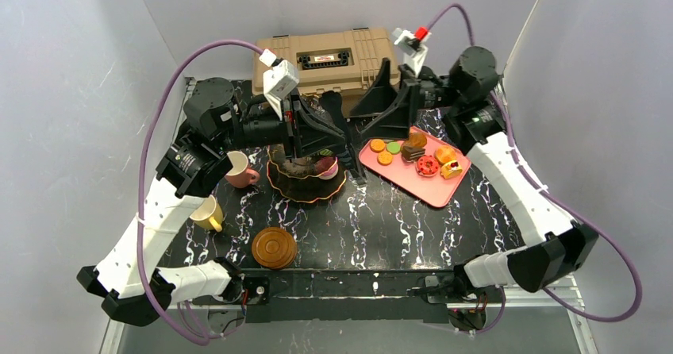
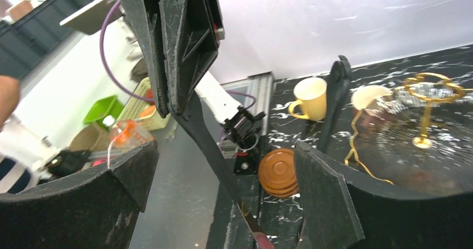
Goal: Serve the afternoon tea
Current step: Pick up the clamp from the tray.
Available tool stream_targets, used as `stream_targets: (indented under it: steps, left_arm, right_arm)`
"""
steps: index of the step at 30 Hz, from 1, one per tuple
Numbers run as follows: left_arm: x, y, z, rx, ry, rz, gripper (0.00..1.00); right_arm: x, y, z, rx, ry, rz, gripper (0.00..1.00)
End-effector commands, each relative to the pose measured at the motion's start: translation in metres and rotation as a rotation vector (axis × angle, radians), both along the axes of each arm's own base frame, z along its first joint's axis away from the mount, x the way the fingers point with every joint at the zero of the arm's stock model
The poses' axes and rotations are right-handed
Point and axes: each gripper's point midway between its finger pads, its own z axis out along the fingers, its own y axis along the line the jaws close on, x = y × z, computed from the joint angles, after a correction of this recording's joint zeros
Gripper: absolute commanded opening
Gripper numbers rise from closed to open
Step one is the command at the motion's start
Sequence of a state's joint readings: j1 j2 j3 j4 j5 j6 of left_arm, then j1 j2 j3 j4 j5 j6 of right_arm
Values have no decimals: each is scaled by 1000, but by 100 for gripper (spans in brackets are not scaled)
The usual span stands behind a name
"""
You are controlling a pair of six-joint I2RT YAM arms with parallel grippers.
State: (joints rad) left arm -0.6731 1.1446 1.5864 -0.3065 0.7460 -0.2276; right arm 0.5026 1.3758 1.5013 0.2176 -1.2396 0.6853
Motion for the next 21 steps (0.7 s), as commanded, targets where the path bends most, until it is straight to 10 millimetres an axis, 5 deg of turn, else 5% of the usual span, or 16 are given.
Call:
stream_targets:
  steps: [1,9,11,21]
  left_arm:
    - [-13,10,24,-49,-82,-20,0]
    - [-29,14,43,-101,-129,-74,0]
    - [-31,15,48,-117,-134,-81,0]
    - [-27,10,63,-174,-137,-84,0]
  right_arm:
    - [4,-28,26,64,-106,-131,98]
    - [56,-55,-21,-40,-44,-448,98]
    - [55,-55,-37,-46,-2,-442,98]
    - [28,-36,-41,88,15,-344,98]
